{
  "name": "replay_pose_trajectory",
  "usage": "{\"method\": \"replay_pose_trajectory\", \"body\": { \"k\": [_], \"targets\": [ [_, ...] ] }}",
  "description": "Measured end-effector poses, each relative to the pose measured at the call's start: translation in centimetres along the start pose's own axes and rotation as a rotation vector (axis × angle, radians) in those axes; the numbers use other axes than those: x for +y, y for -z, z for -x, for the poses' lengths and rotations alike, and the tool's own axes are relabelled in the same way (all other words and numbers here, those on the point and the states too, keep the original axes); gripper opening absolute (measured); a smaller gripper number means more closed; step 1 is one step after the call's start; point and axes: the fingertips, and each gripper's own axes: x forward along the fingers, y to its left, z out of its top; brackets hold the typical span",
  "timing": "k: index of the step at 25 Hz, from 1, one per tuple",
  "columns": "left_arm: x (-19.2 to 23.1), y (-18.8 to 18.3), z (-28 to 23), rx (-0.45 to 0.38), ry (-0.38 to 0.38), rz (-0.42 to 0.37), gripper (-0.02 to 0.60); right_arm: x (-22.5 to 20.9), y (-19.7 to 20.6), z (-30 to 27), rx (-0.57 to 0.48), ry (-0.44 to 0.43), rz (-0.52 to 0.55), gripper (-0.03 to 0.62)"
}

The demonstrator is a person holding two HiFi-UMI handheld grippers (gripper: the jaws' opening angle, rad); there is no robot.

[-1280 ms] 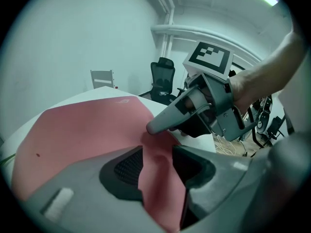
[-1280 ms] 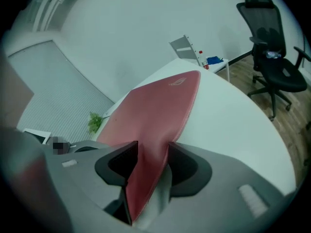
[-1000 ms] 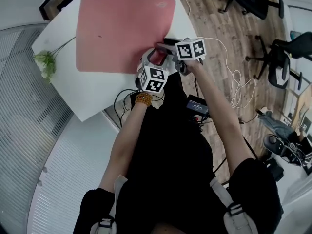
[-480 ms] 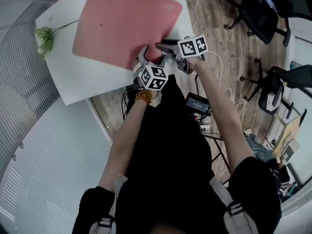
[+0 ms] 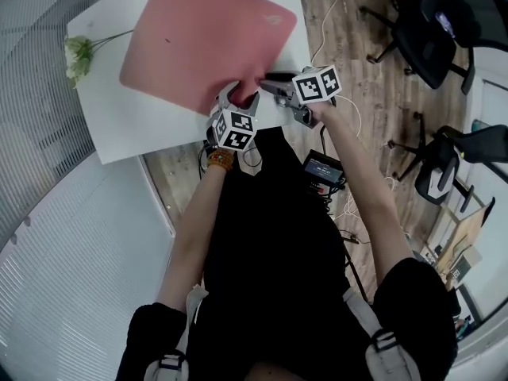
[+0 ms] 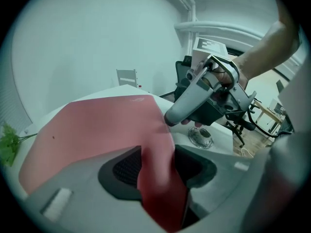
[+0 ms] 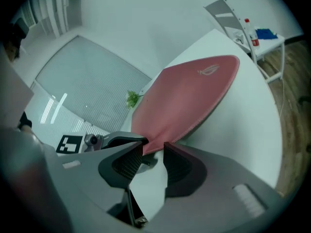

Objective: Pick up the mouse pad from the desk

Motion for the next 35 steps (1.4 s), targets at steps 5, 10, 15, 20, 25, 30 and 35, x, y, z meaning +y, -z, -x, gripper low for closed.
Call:
{"method": "replay_pose_trajectory", "body": {
  "k": [5,10,15,20,25,30,35],
  "targets": [
    [0.2,-0.6,0.1,-0.009,0.027,0.028,0.165,-0.2,-1.4,2.9,0.021,0.090,0.344,0.242],
    [0.4,-0.8,0.8,-0.017,0.024,0.057,0.140,-0.5,-2.9,3.6,0.162,0.322,0.981,0.275],
    [1.1,-0.9,1.1,0.001,0.023,0.064,0.141,-1.2,-2.3,1.3,0.361,0.396,1.447,0.285],
    [2.3,-1.1,1.7,-0.017,-0.011,0.108,0.143,-2.1,-2.4,-0.5,0.424,0.398,1.560,0.274],
    [3.2,-0.9,1.6,-0.017,-0.017,0.119,0.143,-3.3,-3.0,-2.0,0.434,0.435,1.587,0.145],
    [2.5,-1.4,1.9,-0.004,-0.005,0.105,0.202,-2.7,-3.3,-2.4,0.454,0.424,1.595,0.095],
    [0.7,-1.9,0.7,0.014,-0.008,0.038,0.269,-1.7,-4.1,-2.5,0.450,0.422,1.614,0.083]
  ]
}}
